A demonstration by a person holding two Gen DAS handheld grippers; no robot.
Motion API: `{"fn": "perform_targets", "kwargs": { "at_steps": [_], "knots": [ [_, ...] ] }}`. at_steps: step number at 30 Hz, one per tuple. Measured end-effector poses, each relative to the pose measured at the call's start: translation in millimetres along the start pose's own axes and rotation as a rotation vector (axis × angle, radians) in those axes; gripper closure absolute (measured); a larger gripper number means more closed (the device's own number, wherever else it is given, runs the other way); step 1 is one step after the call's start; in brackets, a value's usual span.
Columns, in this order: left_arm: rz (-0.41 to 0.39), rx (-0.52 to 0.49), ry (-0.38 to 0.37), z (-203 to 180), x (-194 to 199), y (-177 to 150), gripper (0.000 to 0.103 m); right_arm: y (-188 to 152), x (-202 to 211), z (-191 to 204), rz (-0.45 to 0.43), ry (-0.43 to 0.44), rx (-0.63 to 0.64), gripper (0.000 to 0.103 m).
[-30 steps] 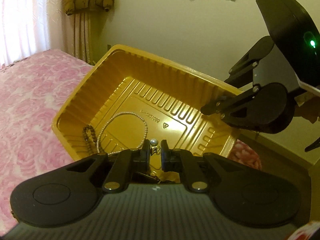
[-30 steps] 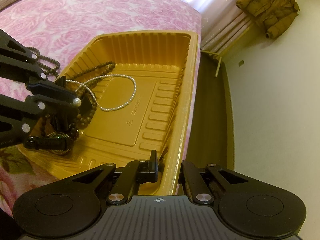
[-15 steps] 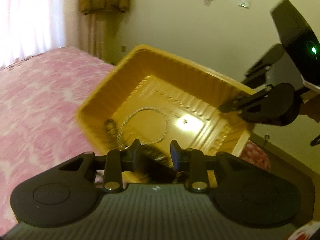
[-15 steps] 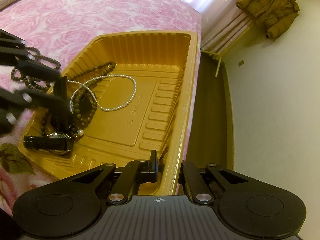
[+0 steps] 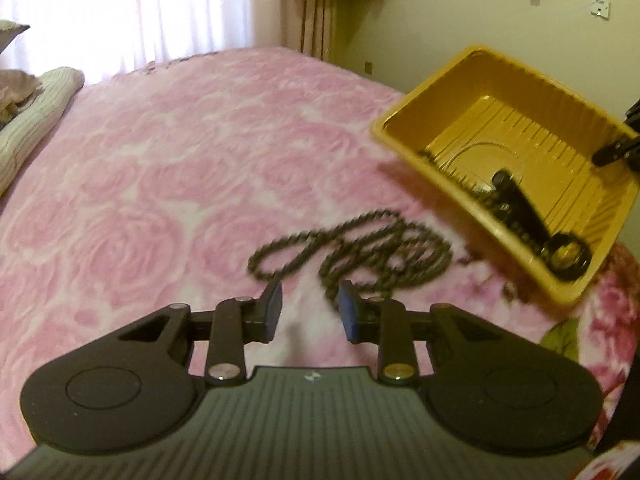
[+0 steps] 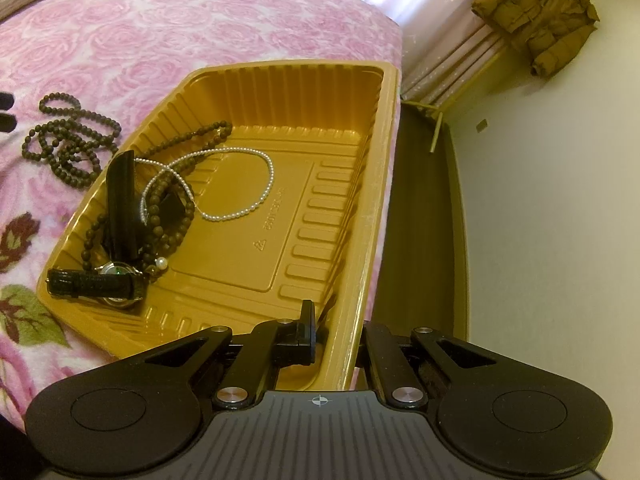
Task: Organize jewelry
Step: 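Grasp the long dark bead necklace with the left gripper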
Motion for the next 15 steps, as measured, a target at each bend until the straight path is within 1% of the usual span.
{"fn": "perform_targets", "kwargs": {
  "at_steps": [6, 10, 13, 14, 15],
  "knots": [
    [0.021, 0.000, -0.025, -6.8, -18.0, -2.0, 0.083, -0.4, -0.3, 0.4, 0.000, -0.002, 0.001, 0.098],
    [0.044, 0.025, -0.042, -12.1, -34.0, -2.0, 0.084, -0.8, -1.4, -0.2, 0.002, -0.002, 0.000, 0.098],
    [0.065, 0.035, -0.034, -11.7, -43.3, -3.1, 0.085, -1.9, -2.1, -0.3, 0.003, -0.002, 0.000, 0.098],
    [0.068, 0.031, -0.031, -12.0, -43.5, -2.5, 0.087, -2.0, -2.0, -0.1, 0.003, -0.003, 0.001, 0.098],
    [0.072, 0.025, -0.030, -12.6, -42.8, -2.0, 0.095, -2.0, -2.1, -0.2, 0.003, -0.003, 0.001, 0.098]
  ]
}}
Point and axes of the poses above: each gripper's, at about its wrist camera, not at the fingertips, and x roughly against the way its jaws point, z to its left, y to its top, the point moved 4 cm from there along -x, roughly the way its jaws point, and after that the axes turned 1 degree about -z, right-handed, at the moved point
